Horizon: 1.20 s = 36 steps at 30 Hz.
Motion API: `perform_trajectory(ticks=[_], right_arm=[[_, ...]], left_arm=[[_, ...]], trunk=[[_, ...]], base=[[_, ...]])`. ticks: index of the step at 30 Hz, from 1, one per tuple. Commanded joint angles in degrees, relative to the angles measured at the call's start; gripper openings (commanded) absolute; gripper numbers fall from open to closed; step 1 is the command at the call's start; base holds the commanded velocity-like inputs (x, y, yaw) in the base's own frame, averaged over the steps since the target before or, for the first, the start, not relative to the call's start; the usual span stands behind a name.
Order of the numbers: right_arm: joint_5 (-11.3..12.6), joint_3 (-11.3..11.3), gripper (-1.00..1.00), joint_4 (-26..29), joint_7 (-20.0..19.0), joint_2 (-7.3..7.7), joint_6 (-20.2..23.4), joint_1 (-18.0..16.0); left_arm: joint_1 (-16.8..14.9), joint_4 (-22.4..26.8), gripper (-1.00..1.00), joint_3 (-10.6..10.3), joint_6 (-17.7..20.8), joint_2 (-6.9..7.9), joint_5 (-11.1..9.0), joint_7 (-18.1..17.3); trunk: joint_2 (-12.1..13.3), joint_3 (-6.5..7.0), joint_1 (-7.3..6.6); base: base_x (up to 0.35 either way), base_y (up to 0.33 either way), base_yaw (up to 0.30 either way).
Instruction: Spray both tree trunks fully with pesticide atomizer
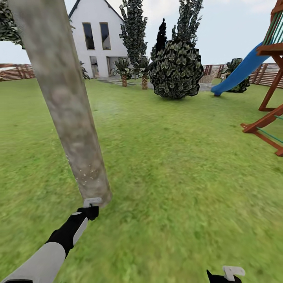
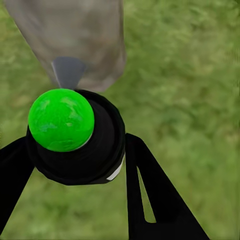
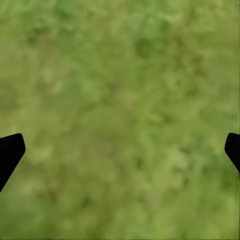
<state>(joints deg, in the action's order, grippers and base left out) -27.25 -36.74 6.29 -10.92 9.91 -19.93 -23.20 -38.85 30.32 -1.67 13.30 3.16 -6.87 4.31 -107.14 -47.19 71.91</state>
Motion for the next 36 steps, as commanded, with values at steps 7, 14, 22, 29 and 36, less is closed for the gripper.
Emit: perform_trajectory(ticks=[7,14,22,29,36], right_arm=[[-0.02,0.0,1.0,-0.05,-0.01,-0.03,0.01,0.0],[-0.04,0.0,1.0,-0.05,0.01,-0.03,-0.02,0.0],[-0.05,0.0,1.0,-0.05,0.02,-0.04,-0.02,0.0],[-0.08,0.0,1.0,-0.06,0.0,-0.07,0.06,0.0],[-0.08,0.0,1.0,-0.09,0.02,-0.07,0.05,0.0]], left_arm=[[0.0,0.0,-1.0,0.0,-0.03,-0.08,0.01,0.0],[0.0,0.0,-1.0,0.0,-0.11,-0.09,0.01,0.0],[0.0,0.0,-1.0,0.0,-0.11,-0.09,0.01,0.08],[0.0,0.02,-1.0,0.0,-0.11,-0.09,0.01,-0.01],[-0.08,6.11,-1.0,-0.01,0.98,0.68,0.09,-0.36]], trunk=[[0.0,0.0,0.0],[0.0,0.0,0.0],[0.0,0.0,0.0],[0.0,0.0,0.0],[0.0,0.0,0.0]], base=[[0.146,-0.264,0.277],[0.116,-0.264,0.276],[0.009,-0.27,0.277],[0.0,-0.162,0.264],[0.0,-0.002,0.027]])
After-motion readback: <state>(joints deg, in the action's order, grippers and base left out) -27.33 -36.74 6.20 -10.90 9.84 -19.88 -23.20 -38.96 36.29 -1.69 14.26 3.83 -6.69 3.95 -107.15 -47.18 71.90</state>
